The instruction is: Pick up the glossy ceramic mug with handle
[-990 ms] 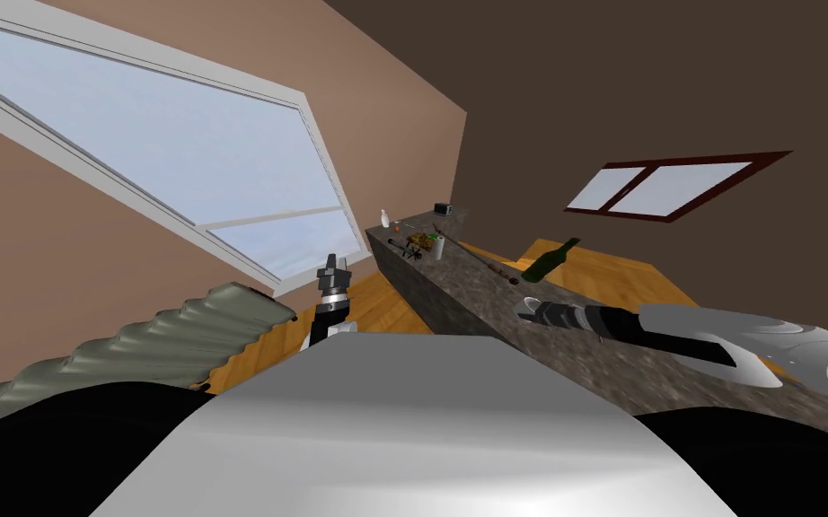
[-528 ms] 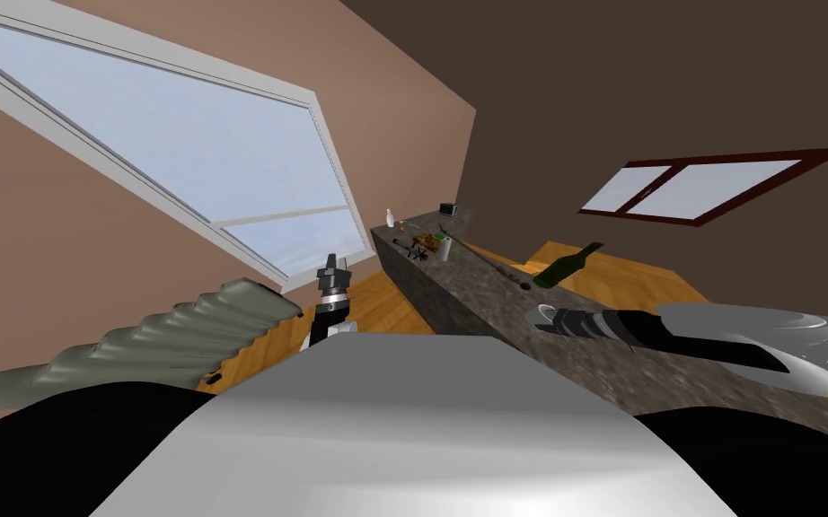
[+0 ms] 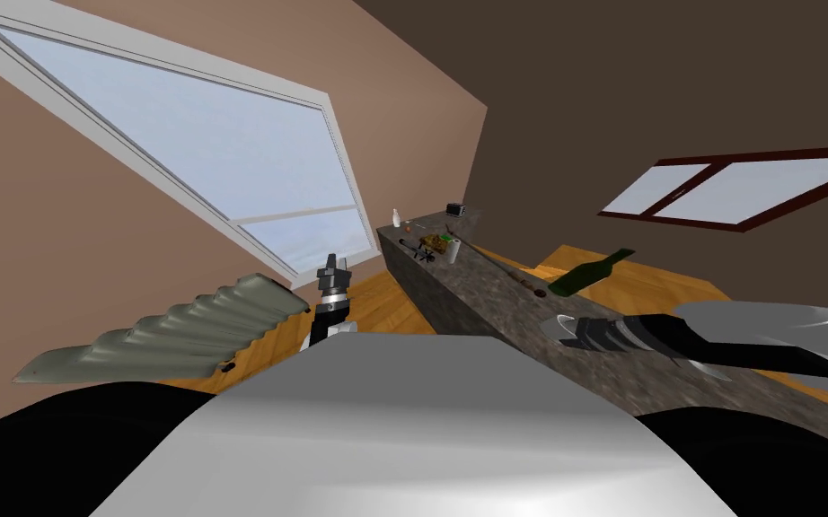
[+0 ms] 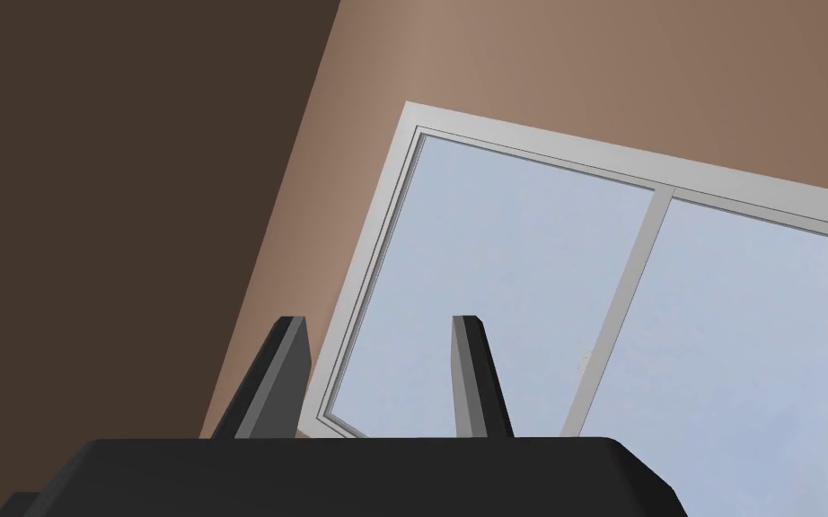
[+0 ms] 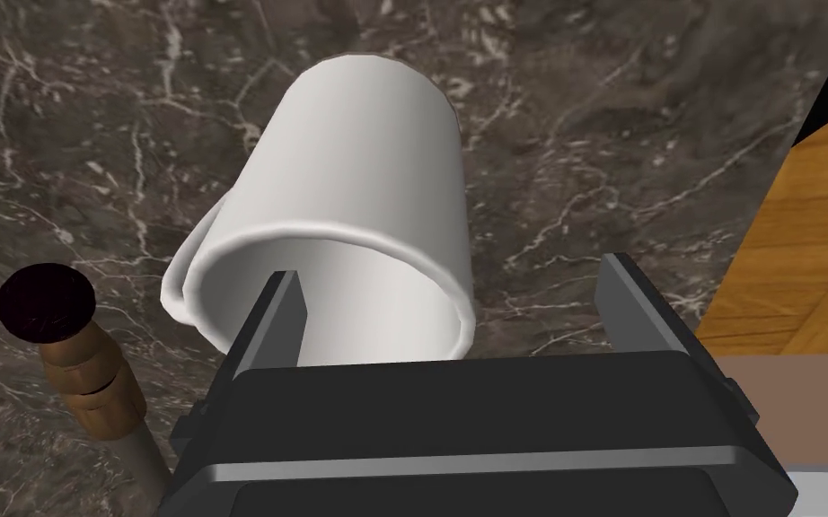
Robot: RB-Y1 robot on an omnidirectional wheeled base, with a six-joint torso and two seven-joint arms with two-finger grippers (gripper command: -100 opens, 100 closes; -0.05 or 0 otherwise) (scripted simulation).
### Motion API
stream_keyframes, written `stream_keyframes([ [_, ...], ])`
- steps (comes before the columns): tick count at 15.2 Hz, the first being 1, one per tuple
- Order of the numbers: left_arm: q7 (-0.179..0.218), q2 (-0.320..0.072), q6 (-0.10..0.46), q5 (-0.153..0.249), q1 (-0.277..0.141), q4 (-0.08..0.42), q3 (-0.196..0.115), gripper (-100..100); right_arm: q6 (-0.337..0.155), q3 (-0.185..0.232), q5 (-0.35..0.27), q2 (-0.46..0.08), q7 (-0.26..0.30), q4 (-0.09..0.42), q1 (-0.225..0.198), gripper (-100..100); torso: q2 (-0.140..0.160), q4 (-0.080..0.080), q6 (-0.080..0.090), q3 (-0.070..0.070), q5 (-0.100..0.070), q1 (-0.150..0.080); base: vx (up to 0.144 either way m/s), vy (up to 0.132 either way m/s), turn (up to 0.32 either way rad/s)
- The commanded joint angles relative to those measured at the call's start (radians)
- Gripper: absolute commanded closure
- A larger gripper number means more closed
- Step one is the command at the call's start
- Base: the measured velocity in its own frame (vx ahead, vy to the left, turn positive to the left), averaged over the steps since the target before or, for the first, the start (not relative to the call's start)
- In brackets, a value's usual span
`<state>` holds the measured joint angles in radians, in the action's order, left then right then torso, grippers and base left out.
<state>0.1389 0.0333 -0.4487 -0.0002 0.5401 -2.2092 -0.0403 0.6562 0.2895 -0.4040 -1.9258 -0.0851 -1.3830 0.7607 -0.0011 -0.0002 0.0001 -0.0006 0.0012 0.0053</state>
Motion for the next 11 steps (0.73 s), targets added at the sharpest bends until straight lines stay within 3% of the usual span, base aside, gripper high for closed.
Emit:
stream_keyframes([
  [1, 0.000, 0.000, 0.000, 0.000, 0.000, 0.000, 0.000, 0, -0.002, 0.022, 0.032, -0.029, -0.024, 0.003, 0.015, -100, 0.000, 0.000, 0.000, 0.000, 0.000, 0.000, 0.034, 0.038, 0.034],
  [3, 0.000, 0.000, 0.000, 0.000, 0.000, 0.000, 0.000, 0, 0.002, 0.017, 0.021, -0.021, -0.012, 0.004, 0.011, -100, 0.001, 0.000, 0.000, 0.000, 0.000, -0.001, 0.014, 0.013, -0.001],
  [6, 0.000, 0.000, 0.000, 0.000, 0.000, 0.000, 0.000, 0, -0.028, 0.038, 0.013, 0.039, -0.033, 0.012, 0.020, -100, 0.002, 0.000, 0.000, 0.001, -0.001, -0.004, 0.016, -0.003, 0.153],
  [10, 0.000, 0.000, 0.000, 0.000, 0.000, 0.000, 0.000, 0, -0.021, 0.034, -0.005, 0.044, -0.019, 0.016, 0.014, -100, 0.002, 0.001, 0.001, 0.001, -0.001, -0.005, 0.010, -0.007, 0.018],
  [11, 0.000, 0.000, 0.000, 0.000, 0.000, 0.000, 0.000, 0, -0.023, 0.035, -0.002, 0.043, -0.023, 0.016, 0.015, 100, 0.003, 0.001, 0.000, 0.002, -0.001, -0.004, 0.000, 0.000, 0.000],
])
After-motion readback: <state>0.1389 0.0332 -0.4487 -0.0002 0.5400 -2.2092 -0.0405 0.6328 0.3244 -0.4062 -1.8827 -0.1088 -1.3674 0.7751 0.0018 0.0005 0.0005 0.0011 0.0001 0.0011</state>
